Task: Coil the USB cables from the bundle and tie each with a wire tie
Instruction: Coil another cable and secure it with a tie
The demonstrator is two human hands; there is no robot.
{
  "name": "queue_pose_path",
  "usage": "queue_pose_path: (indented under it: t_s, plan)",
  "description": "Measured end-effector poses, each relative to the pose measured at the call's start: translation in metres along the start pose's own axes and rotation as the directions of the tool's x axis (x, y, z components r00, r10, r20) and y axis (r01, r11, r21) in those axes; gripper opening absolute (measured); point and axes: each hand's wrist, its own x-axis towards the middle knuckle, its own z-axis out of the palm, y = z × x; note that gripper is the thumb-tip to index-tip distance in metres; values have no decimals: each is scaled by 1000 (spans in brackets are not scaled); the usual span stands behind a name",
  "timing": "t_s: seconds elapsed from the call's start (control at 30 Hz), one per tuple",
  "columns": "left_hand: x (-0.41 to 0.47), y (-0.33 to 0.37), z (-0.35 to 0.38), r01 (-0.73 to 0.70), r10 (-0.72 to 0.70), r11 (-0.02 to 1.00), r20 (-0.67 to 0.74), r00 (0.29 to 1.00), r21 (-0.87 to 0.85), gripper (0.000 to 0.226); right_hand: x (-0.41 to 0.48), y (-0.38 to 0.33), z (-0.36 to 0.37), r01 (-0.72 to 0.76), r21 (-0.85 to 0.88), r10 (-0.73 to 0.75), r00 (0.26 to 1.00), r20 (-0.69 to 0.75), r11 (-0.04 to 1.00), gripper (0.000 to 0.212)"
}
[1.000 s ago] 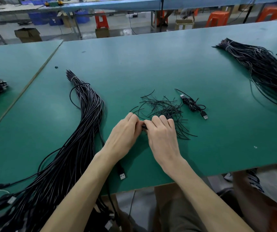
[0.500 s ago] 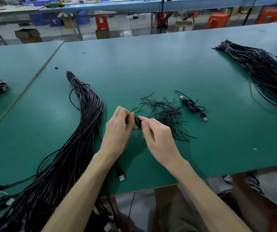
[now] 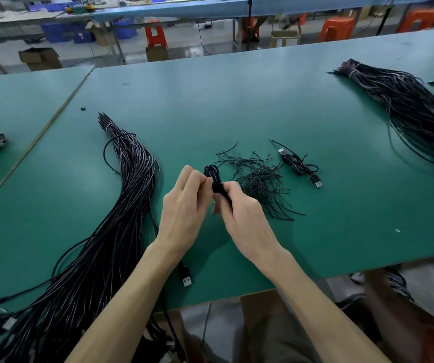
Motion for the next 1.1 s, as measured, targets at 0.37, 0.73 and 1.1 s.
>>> queue_pose_path:
  t_s: [0.37,0.73,1.1]
  plan:
    - [4,1,-4,563,-268,423,496,826,-710,34,-2,5,5,55,-66,-66,982,-175,996,6]
    - [5,-10,-10,142,-129,952,66,989,-272,24,8,13,-1,-88,174,124,971,-205,981,38]
    - [0,7,-6,-308,301,951,149,942,23,24,10,11,-11,-199,579,239,971,7,791,79]
